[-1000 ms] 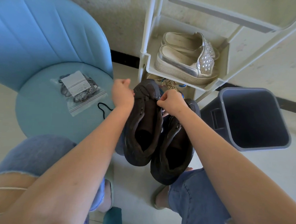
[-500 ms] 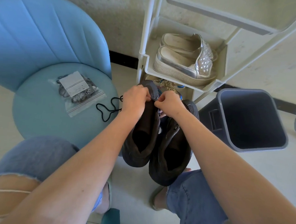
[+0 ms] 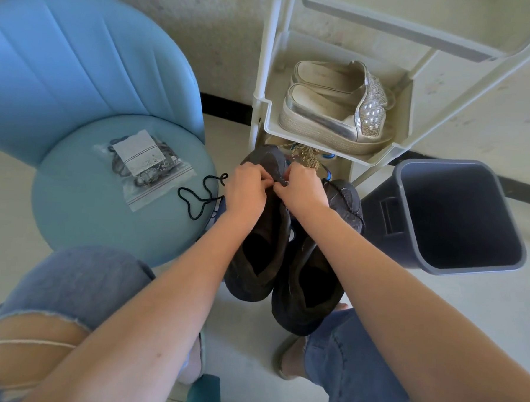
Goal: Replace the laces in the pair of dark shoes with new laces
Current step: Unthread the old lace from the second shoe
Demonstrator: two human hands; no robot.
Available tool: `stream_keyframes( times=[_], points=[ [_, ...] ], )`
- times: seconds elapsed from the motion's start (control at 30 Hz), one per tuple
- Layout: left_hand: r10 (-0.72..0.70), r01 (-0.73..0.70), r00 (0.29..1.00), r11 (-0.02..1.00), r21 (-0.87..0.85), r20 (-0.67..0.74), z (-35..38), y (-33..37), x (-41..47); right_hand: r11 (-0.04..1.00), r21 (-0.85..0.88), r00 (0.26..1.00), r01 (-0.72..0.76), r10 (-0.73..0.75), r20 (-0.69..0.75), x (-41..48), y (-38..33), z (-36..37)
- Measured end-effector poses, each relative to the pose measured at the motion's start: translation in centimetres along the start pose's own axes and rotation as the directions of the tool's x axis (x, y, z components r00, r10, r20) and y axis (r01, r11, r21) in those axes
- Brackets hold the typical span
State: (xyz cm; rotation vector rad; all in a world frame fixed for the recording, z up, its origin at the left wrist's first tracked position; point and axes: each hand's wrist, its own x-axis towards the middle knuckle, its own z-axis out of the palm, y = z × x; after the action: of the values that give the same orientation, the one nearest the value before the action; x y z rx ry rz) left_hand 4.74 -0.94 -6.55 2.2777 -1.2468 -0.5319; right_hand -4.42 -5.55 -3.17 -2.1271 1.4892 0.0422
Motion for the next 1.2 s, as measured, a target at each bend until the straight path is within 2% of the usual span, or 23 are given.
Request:
stream_keyframes(
  times=[0.07, 0.13, 0.2, 0.27, 0.43, 0.57, 0.7, 0.83, 0.9, 1.0, 1.2],
  points=[
    [0.036, -0.037, 0.999, 0.999, 0.032, 0.011, 0.0, -0.1, 0.1, 0.995, -0.091, 0.999, 0.041, -0.043, -0.023, 0.0, -0.1, 0.4],
    [0.011, -0.011, 1.0, 0.999, -0.042, 0.01, 0.2, -0.2, 0.3, 0.991, -0.121, 0.998, 0.05, -0.055, -0.041, 0.1, 0.1, 0.5],
    [-0.057, 0.059, 0.998, 0.989, -0.137, 0.015, 0.3, -0.2, 0.4, 0.992, -0.113, 0.997, 0.048, -0.054, -0.059, 0.0, 0.2, 0.6],
    [-0.073, 0.077, 0.997, 0.986, -0.148, 0.032, 0.2, -0.2, 0.4, 0.994, -0.102, 0.995, 0.049, -0.057, -0.077, 0.0, 0.3, 0.7],
    [-0.025, 0.034, 0.997, 0.993, -0.117, 0.08, -0.1, -0.1, 0.6, 0.995, -0.071, 0.997, 0.074, -0.077, -0.03, 0.1, 0.6, 0.6],
    [0.073, -0.07, 0.995, 0.997, -0.045, 0.065, -0.1, -0.6, 0.3, 0.991, 0.127, 0.998, -0.03, 0.035, -0.042, 0.2, 1.2, 0.6],
    [0.094, -0.095, 0.994, 0.995, 0.011, 0.059, -0.3, -0.5, 0.0, 0.973, 0.232, 0.998, 0.006, 0.009, -0.066, 0.3, 1.5, 0.6],
    [0.077, -0.081, 0.995, 0.995, 0.063, 0.064, 0.0, -0.1, -0.3, 0.825, 0.552, 0.99, -0.123, 0.14, 0.011, 1.1, 2.1, -0.2],
    [0.026, -0.027, 0.998, 0.999, 0.029, 0.049, 0.1, 0.2, -0.6, 0.767, 0.621, 0.985, -0.163, 0.161, 0.059, 1.6, 2.3, -0.5],
    [-0.024, 0.025, 0.999, 0.999, -0.04, 0.037, 0.5, 0.2, -0.6, 0.796, 0.589, 0.989, -0.143, 0.137, 0.056, 1.8, 2.3, -0.4],
    [-0.094, 0.083, 0.993, 0.987, -0.136, -0.072, 1.0, 0.6, -1.0, 0.927, 0.367, 0.997, -0.083, 0.081, 0.021, 2.4, 2.5, 0.0]
  ],
)
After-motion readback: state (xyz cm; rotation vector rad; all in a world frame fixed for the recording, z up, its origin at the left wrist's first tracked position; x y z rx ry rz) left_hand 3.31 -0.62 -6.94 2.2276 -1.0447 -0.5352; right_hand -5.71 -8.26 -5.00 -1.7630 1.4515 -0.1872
